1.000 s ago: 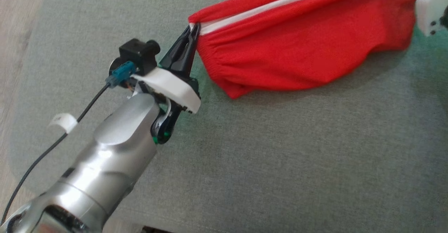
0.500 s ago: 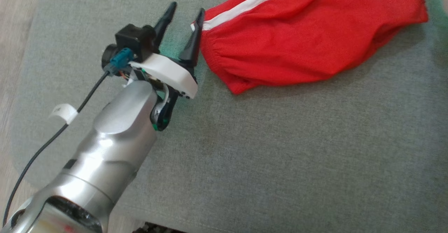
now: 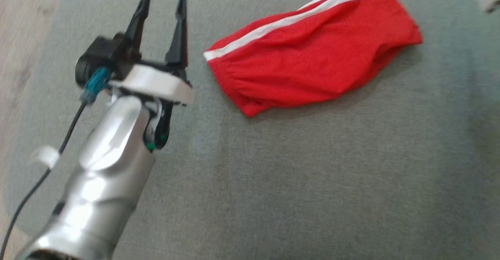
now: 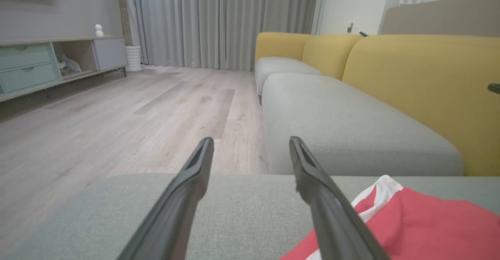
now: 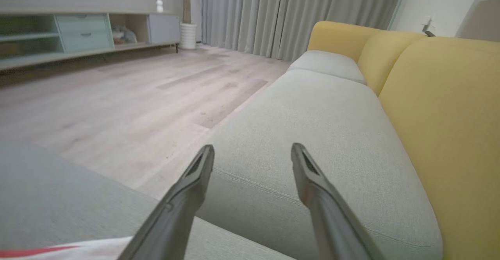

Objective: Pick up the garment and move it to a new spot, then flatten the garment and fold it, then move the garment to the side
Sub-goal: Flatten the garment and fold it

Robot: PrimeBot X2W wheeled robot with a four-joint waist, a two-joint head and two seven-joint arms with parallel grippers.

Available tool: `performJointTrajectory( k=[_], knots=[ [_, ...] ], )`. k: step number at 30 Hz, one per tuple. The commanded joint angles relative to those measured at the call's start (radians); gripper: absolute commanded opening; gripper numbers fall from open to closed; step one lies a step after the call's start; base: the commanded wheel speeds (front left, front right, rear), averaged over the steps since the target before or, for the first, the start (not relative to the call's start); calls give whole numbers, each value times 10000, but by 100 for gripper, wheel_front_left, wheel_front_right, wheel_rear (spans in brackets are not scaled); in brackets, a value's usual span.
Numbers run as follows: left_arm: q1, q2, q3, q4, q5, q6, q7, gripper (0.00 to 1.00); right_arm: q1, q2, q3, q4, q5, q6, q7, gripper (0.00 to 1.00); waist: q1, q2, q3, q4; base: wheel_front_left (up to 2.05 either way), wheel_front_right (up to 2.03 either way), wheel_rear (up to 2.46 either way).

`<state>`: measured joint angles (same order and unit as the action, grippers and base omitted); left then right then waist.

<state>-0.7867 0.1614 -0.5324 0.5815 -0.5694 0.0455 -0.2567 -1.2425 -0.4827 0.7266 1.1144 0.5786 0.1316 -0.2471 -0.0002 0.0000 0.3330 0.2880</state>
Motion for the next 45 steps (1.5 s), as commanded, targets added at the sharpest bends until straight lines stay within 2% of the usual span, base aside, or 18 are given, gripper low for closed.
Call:
performJointTrajectory(
  k=[1,5,8,12,14,15,18,25,31,36,40,45],
  knots=[
    [73,421,597,-505,200,104,-50,100,394,208,-351,-422,76,-9,-125,100,2,0,-535,-393,0,0,0],
    [1143,441,1332,-1355,734,154,-51,100,1753,809,-2790,-2179,3,-9,-142,100,2,0,-1136,-783,0,0,0],
    [2054,366,1859,-1874,1066,219,-51,100,3465,1538,-4273,-3544,-991,-9,-144,100,2,0,-1543,-1004,0,0,0],
    [3325,118,2393,-2269,1442,222,-51,100,5947,2889,-5839,-5120,-2256,-9,-145,100,2,0,-2075,-1212,0,0,0],
    [3936,-39,2589,-2352,1610,200,-51,100,7094,3495,-6232,-5796,-2802,-9,-145,100,2,0,-2292,-1288,0,0,0],
    [3936,-39,2589,-2352,1610,200,-51,100,7094,3495,-6232,-5796,-2802,-9,-145,100,2,0,-2292,-1288,0,0,0],
    [4751,-292,2791,-2391,1807,95,-51,100,8557,4030,-6634,-6580,-3232,-9,-146,100,2,0,-2504,-1366,0,0,0],
    [5872,-711,3131,-2405,2268,-79,-51,100,10520,4314,-6730,-7586,-3523,-9,-146,100,2,0,-2728,-1432,0,0,0],
    [5883,-910,3262,-2377,2537,-308,-51,100,10659,4322,-6597,-7838,-3328,-9,-146,100,2,0,-2583,-1312,0,0,0],
    [5527,-1004,3241,-2322,2705,-502,-51,100,9970,4323,-6805,-7792,-3873,-9,42,100,2,0,-2036,-992,0,0,0],
    [5082,-1072,3170,-2242,2728,-666,-51,100,8580,4250,-7169,-7353,-4578,-9,1099,100,2,0,-1255,-510,0,0,0],
    [4667,-1103,2910,-2140,2612,-780,-51,100,6890,3859,-7826,-6070,-4716,-9,2199,100,2,0,-525,122,0,0,0]
  ],
)
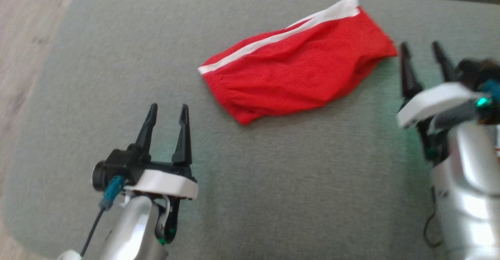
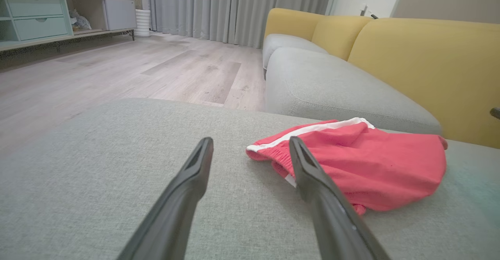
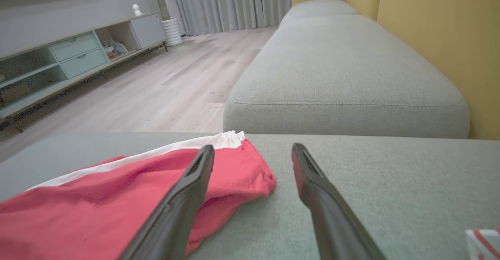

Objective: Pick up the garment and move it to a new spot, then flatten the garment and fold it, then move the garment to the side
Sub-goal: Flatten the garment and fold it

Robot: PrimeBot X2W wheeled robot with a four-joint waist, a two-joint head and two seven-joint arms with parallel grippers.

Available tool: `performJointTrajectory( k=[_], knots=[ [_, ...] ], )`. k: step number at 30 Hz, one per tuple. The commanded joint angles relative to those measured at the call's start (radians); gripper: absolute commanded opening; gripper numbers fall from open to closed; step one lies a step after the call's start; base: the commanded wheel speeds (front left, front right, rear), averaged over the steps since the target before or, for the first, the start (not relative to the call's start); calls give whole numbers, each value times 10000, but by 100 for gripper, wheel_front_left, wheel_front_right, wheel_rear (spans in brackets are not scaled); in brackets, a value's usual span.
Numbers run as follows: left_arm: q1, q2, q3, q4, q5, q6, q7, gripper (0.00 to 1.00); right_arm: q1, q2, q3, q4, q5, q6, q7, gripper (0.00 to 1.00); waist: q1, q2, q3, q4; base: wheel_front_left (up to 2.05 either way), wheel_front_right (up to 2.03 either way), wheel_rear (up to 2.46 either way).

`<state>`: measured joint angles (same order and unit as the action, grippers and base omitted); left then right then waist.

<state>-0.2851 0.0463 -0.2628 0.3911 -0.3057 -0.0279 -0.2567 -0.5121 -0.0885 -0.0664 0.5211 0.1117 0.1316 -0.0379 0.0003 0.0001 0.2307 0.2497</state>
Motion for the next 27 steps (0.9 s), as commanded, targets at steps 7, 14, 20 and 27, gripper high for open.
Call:
performJointTrajectory(
  k=[7,14,20,27],
  knots=[
    [-718,42,-330,-342,-554,140,-51,100,-2085,-690,-511,2213,-646,-9,833,100,-3,-1,1085,1203,0,0,0],
    [-896,41,-502,-389,-714,249,-51,100,-2798,-999,-797,3773,-1102,-9,783,100,-3,-1,1294,1445,0,0,0],
    [-986,40,-586,-413,-812,356,-51,100,-3260,-968,-712,4907,-1472,-9,706,0,-3,-1,1374,1444,0,0,0],
    [-892,40,-506,-246,-740,361,-51,100,-3303,-637,-355,5399,-1167,-9,-501,0,-3,-1,971,919,0,0,0]
  ],
)
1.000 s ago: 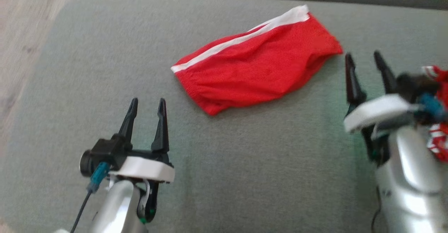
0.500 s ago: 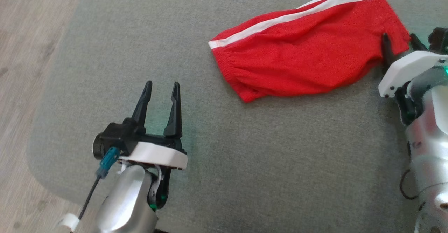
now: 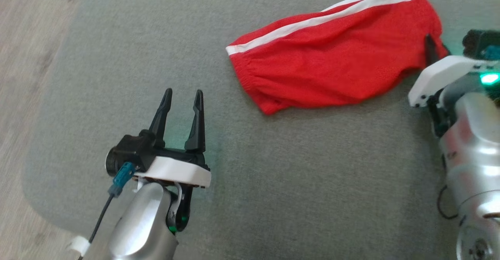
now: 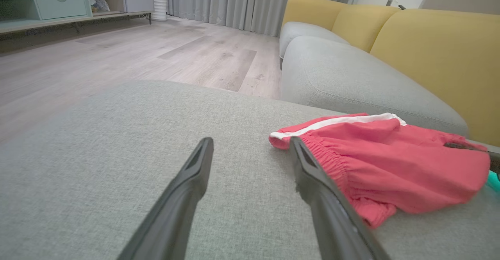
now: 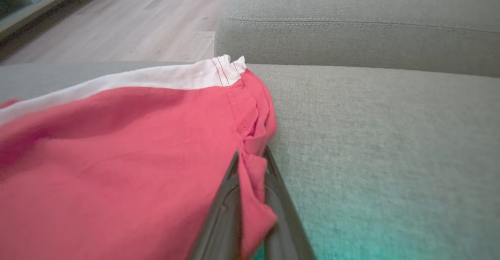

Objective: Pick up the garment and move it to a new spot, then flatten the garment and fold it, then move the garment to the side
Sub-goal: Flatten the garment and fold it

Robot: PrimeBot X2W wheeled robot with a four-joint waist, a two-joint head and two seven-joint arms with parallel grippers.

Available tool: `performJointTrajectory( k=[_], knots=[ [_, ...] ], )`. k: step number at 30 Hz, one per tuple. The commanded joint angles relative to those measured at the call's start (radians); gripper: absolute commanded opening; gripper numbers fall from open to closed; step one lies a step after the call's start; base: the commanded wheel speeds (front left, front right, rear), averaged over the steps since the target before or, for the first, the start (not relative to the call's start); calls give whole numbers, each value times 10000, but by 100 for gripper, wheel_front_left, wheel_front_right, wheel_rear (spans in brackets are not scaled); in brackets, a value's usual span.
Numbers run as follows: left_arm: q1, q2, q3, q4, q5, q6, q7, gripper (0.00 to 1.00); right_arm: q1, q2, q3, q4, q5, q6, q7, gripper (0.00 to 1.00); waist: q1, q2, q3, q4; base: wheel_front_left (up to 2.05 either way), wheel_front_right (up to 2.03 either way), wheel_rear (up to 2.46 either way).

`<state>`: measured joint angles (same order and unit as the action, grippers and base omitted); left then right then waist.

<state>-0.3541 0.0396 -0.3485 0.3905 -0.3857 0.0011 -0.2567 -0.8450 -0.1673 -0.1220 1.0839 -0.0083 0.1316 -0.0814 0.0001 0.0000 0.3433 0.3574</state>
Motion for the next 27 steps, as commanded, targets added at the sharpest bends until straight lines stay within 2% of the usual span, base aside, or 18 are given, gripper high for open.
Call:
performJointTrajectory(
  k=[1,7,12,16,21,27],
  knots=[
    [-169,107,390,-218,93,58,-51,100,93,231,229,-216,141,-9,-295,0,-1,0,-261,-273,0,0,0],
    [169,107,565,-60,303,-45,-51,100,938,695,239,-383,947,-9,-1344,0,-1,0,-1054,-1110,0,0,0],
    [520,107,675,89,491,-144,-51,100,2061,975,238,-959,1446,-9,-1659,0,-1,0,-1660,-1832,0,0,0],
    [814,107,732,160,614,-194,-51,100,3245,1076,-139,-1844,1646,-9,-1761,0,-1,0,-2079,-2320,0,0,0],
    [1035,107,738,187,664,-241,-51,100,4066,1126,-610,-2390,1617,-9,-1783,0,-1,0,-2245,-2535,0,0,0],
    [1080,107,676,260,725,-326,-51,100,4244,1159,-1052,-2752,1567,-9,-1793,0,-1,0,-2281,-2433,0,0,0]
  ],
)
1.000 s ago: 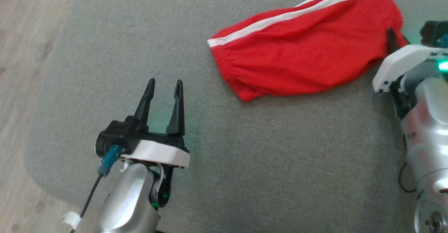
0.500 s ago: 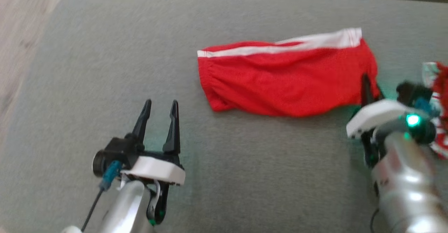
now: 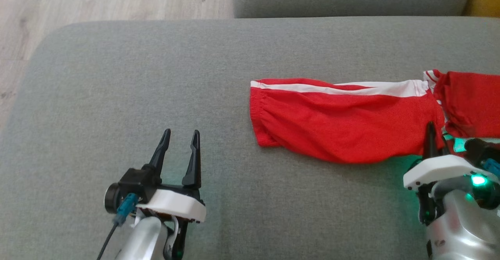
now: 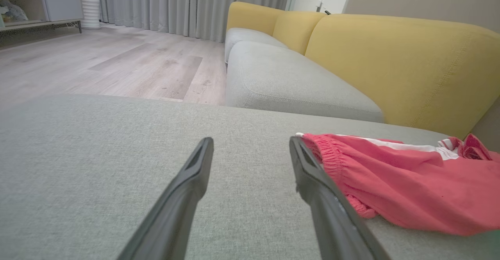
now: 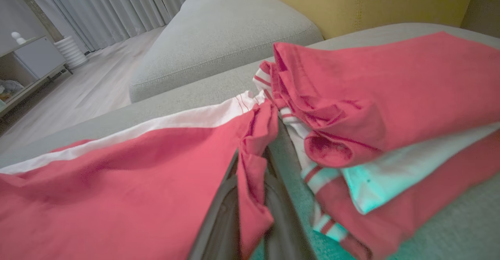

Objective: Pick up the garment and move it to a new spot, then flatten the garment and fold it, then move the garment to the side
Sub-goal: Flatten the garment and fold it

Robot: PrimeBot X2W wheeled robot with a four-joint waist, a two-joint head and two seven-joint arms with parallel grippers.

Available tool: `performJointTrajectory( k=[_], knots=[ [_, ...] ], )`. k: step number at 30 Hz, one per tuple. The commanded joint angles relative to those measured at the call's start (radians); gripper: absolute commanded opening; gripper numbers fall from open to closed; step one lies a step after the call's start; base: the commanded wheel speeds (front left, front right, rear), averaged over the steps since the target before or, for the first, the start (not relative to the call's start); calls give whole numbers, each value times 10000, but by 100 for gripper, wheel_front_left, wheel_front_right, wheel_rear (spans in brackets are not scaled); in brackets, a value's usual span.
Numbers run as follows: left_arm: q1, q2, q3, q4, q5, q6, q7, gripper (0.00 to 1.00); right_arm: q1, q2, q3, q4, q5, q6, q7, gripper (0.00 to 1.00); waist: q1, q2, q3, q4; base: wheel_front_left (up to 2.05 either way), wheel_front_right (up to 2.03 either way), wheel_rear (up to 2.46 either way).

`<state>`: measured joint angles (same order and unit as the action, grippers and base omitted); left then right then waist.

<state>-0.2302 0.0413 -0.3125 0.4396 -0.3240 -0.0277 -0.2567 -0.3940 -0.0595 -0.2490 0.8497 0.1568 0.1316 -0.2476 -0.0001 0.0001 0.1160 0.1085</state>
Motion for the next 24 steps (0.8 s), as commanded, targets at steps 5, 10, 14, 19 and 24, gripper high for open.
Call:
performJointTrajectory(
  k=[5,10,14,19,24],
  knots=[
    [-165,89,292,-154,157,-47,-51,100,-424,89,483,-617,272,-9,-135,0,1,-1,-82,267,0,0,0],
    [-131,89,302,-95,161,-38,-51,100,-698,91,1376,-950,1035,-9,-138,0,1,-1,-285,585,0,0,0],
    [-82,89,268,-46,150,-40,-51,100,-971,91,2241,-1235,1723,-9,-139,0,1,-1,-447,881,0,0,0],
    [-59,89,270,-33,76,-15,-51,100,-1351,92,3586,-1285,2383,-9,-140,0,1,-1,-559,1228,0,0,0],
    [-91,89,228,27,71,-25,-51,100,-1659,92,4642,-1025,2798,-9,-140,0,1,-1,-623,1587,0,0,0]
  ],
)
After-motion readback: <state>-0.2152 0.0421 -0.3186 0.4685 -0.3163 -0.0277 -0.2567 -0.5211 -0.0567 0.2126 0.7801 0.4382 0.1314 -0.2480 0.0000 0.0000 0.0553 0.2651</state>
